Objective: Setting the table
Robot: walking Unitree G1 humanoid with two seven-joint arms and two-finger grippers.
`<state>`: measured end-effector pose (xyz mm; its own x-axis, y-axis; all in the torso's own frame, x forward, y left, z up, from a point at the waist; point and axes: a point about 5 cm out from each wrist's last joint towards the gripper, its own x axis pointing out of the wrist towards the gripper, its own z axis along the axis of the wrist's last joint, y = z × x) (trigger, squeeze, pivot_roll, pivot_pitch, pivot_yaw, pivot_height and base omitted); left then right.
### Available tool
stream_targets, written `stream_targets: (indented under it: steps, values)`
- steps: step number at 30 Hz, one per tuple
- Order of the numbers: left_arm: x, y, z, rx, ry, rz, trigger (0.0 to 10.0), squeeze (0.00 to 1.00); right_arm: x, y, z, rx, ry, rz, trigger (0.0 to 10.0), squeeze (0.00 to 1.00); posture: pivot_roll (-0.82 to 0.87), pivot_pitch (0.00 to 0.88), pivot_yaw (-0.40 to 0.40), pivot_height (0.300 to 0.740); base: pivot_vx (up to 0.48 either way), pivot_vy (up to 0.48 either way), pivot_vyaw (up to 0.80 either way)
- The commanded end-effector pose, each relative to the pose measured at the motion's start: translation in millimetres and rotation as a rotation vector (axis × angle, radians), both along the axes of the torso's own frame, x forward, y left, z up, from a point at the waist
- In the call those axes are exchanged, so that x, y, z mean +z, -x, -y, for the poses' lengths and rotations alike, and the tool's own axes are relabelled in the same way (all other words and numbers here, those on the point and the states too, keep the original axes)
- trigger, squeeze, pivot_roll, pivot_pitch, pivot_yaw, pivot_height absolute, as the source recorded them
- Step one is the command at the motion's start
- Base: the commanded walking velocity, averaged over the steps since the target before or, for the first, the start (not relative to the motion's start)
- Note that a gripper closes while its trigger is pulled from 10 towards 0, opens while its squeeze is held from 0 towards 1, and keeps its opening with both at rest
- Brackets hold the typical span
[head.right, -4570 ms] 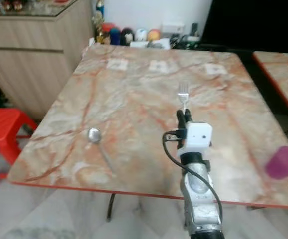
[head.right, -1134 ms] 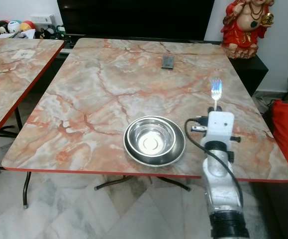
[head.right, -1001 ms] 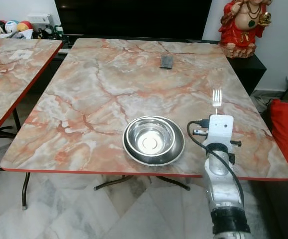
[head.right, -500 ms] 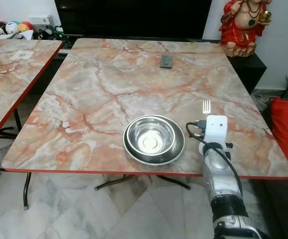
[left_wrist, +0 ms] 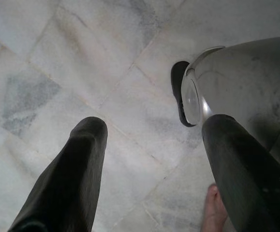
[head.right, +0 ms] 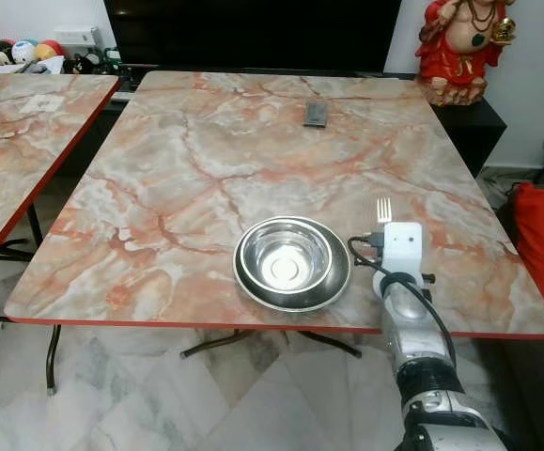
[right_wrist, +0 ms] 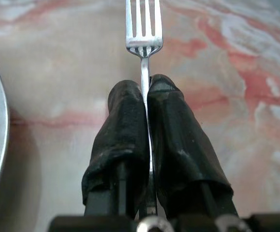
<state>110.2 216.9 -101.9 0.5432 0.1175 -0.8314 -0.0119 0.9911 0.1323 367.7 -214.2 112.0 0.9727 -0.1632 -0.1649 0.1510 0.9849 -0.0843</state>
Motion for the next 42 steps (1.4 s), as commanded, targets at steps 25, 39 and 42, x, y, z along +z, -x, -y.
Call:
stream_targets:
  steps: [25,39,42]
  values:
    - [-3,11.7,-3.3,-0.001,-0.014,-0.044,10.0,0.00,-4,-4.5,-13.2,0.052,-0.046,0.017,10.0,0.00,0.06,0.145,-0.005,0.740,0.000,0.000,0.00]
    - [-3,12.5,-4.5,-0.002,-0.019,-0.045,10.0,0.00,-9,-2.7,-16.3,0.058,-0.051,0.002,10.0,0.00,0.07,0.148,-0.002,0.740,0.000,0.000,0.00]
    - [-3,12.5,-4.5,-0.002,-0.019,-0.046,10.0,0.00,-11,-2.0,-15.8,0.054,-0.053,-0.003,10.0,0.00,0.07,0.148,-0.002,0.740,0.000,0.000,0.00]
